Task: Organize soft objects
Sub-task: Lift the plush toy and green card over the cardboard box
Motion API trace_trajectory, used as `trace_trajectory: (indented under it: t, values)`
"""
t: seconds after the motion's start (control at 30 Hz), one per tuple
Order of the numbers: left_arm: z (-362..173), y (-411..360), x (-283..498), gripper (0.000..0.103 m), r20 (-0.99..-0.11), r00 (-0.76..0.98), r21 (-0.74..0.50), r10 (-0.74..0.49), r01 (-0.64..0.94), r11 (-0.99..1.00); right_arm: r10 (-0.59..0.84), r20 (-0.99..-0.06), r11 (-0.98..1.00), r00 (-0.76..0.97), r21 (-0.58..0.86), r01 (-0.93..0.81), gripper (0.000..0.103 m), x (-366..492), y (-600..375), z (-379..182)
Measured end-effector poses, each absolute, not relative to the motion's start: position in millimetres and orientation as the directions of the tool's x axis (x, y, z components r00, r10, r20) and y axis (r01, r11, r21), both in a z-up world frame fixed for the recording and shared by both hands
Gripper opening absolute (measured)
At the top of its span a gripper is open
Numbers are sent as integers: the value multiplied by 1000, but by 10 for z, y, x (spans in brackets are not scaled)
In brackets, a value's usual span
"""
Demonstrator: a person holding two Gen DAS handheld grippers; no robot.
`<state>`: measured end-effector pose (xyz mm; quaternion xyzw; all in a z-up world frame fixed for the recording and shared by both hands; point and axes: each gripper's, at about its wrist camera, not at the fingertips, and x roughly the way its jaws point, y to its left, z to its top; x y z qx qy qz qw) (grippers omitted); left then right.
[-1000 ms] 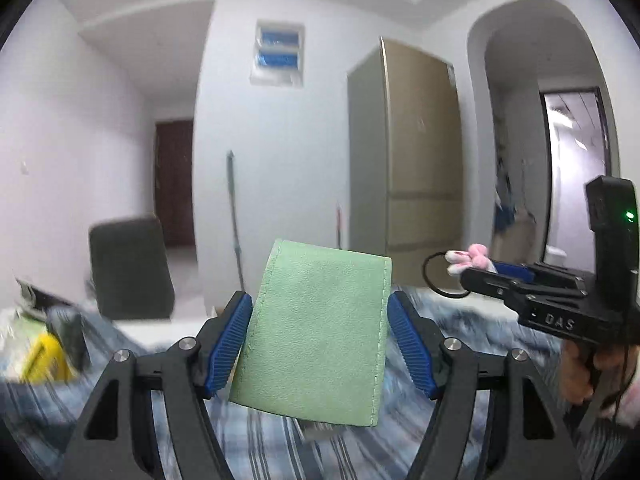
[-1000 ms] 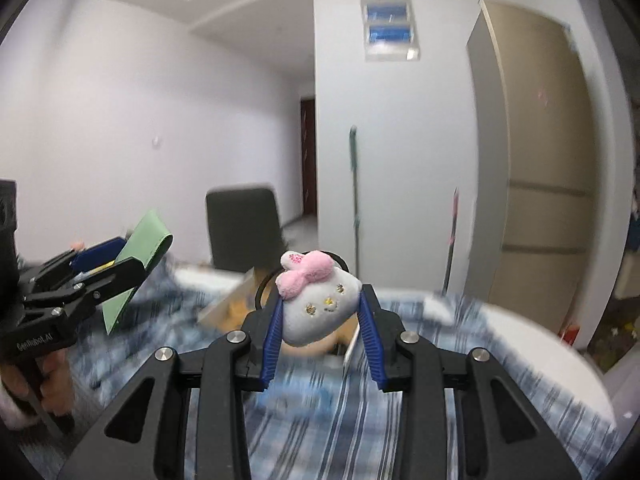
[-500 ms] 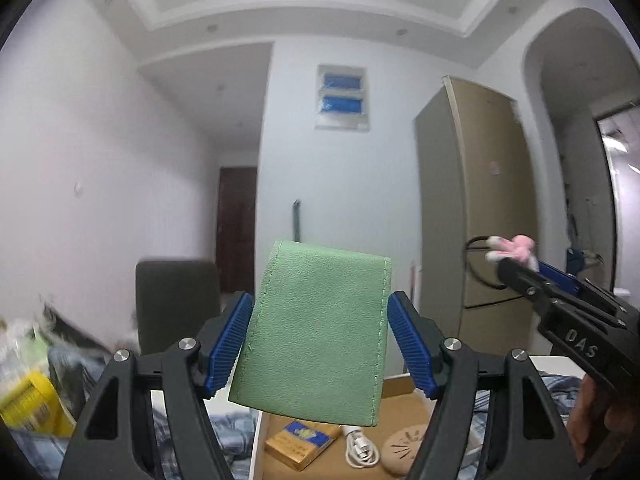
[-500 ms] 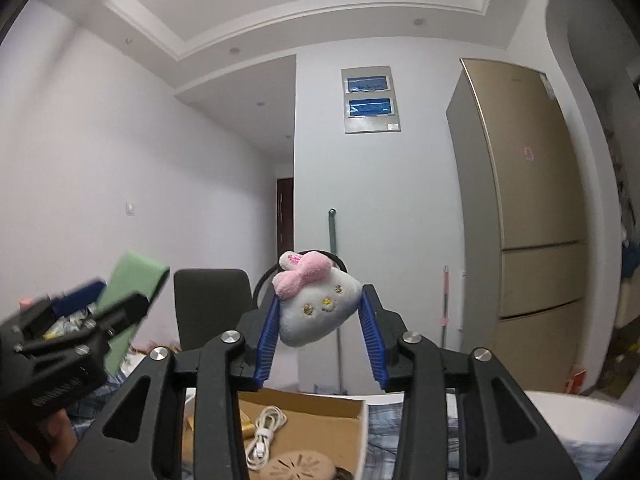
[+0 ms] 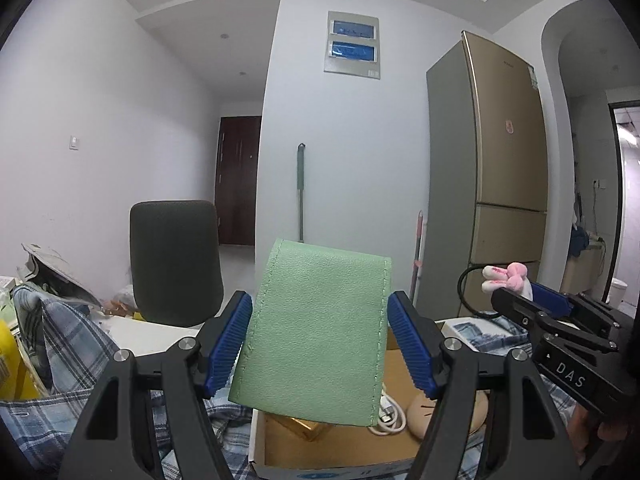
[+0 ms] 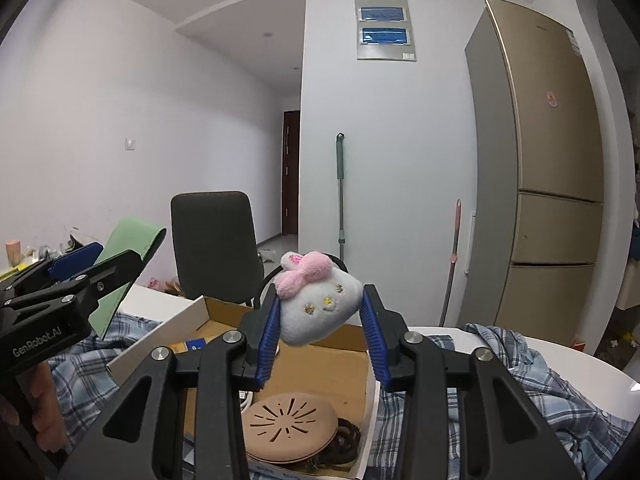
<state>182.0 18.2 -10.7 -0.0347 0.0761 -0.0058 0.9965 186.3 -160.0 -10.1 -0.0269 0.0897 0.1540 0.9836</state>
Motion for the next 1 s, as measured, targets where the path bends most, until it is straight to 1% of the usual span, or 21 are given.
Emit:
trace_trajectory:
  t: [0.23, 0.4, 0.73, 0.93, 1.0]
  values:
    - [-234, 199, 1855, 72, -200, 980, -64, -4, -8, 998, 322, -242, 940, 915, -30, -339, 38, 1929, -1577, -170]
    - [-296, 193, 1922, 73, -244, 969, -52, -24, 12, 999, 326, -270, 937, 906, -32, -347, 38, 1951, -1556, -199]
    - [-333, 163, 1944, 72, -284, 959, -44, -26, 14, 999, 329, -325, 933, 887, -32, -358, 38, 2032, -1527, -256]
    - [-360, 189, 2075, 73, -357, 933, -63, -34, 12, 998, 322, -361, 935, 875, -25, -355, 37, 2105, -1519, -279]
    - [-362, 194, 2086, 73, -362, 932, -65, -31, 8, 998, 321, -367, 935, 873, -27, -354, 38, 2110, -1506, -289]
